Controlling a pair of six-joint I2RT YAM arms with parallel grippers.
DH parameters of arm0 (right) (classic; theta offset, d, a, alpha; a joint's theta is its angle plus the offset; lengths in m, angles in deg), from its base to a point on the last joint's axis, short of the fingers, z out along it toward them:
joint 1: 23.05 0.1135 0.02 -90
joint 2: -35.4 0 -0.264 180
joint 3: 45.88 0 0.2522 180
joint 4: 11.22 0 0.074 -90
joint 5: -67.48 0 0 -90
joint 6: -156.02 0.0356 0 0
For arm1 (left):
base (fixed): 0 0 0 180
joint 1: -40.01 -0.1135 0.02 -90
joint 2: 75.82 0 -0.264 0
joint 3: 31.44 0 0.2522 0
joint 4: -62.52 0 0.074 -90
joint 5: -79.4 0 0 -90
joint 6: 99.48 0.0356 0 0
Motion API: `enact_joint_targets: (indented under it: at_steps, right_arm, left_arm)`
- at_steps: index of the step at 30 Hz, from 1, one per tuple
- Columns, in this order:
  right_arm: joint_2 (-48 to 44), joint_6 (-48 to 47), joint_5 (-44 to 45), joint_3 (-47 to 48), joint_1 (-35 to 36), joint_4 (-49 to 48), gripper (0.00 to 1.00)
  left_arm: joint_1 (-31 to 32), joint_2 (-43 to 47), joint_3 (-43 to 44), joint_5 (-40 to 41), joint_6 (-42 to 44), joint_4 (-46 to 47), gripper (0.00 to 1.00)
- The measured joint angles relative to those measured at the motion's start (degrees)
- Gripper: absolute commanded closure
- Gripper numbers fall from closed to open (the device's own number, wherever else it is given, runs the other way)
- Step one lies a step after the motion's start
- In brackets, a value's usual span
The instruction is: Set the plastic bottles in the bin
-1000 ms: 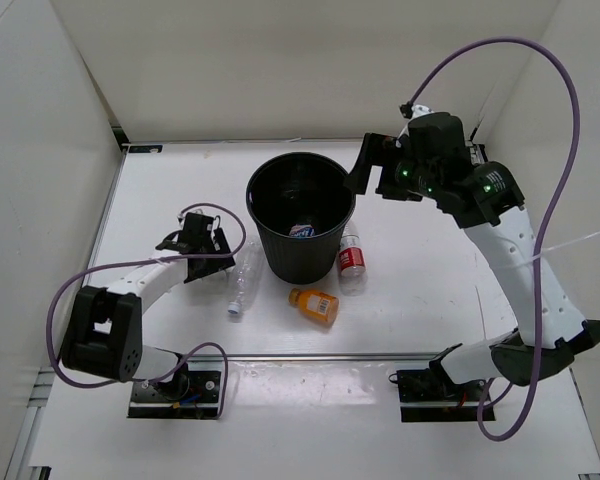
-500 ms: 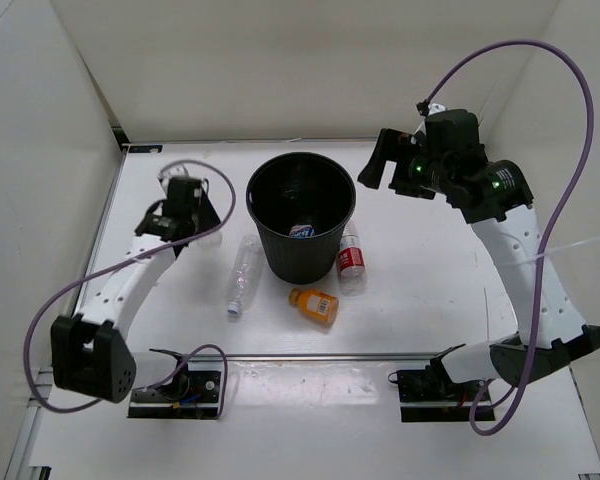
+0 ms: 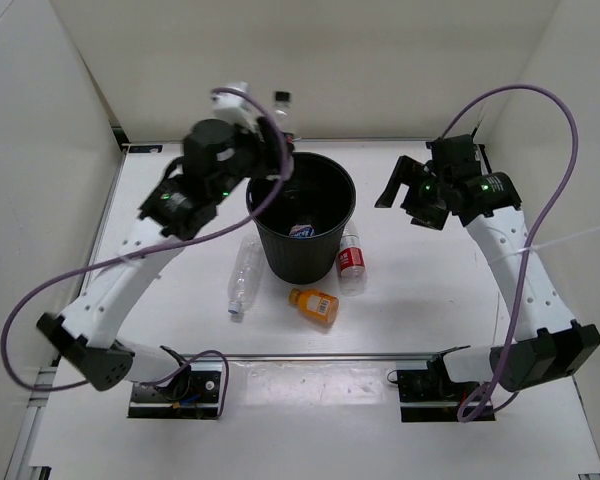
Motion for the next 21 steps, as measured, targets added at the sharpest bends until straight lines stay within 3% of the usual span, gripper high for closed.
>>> enact_joint_targets:
  at_steps: [1, 4, 5, 6, 7, 15, 21]
  right_arm:
    - [0.42, 0.26, -0.31, -0.48, -0.20, 0.02, 0.00]
    - [1.77, 0.42, -0.76, -2.49, -0.15, -1.38, 0.00]
    - [2.38, 0.37, -0.81, -3.41, 0.07, -1.88, 0.00]
    - [3.10, 0.37, -0.94, -4.28, 0.31, -2.25, 0.00]
    - [3.93, 0.35, -1.07, -5.35, 0.59, -2.93, 0.00]
    - [13.92, -0.15, -5.42, -13.86, 1.25, -10.97, 0.00]
    - [26.32, -1.57, -8.70, -13.14, 1.77, -16.44, 0.00]
  left_arm:
    - [1.55, -1.57, -0.20, -0.15, 0.37, -0.24, 0.50]
    - [5.40, -5.97, -2.34, -0.17, 0.70, -1.75, 0.23]
    - [6.34, -6.91, -3.15, -0.09, 0.79, -2.67, 0.19]
    - [7.04, -7.65, -3.74, 0.00, 0.76, -3.65, 0.03]
    - [7.52, -8.11, -4.02, 0.11, 1.01, -4.39, 0.00]
    - [8.31, -5.95, -0.66, 4.61, 0.96, -6.49, 0.00]
    - [7.32, 3.13, -3.87, 14.21, -3.65, -9.88, 0.00]
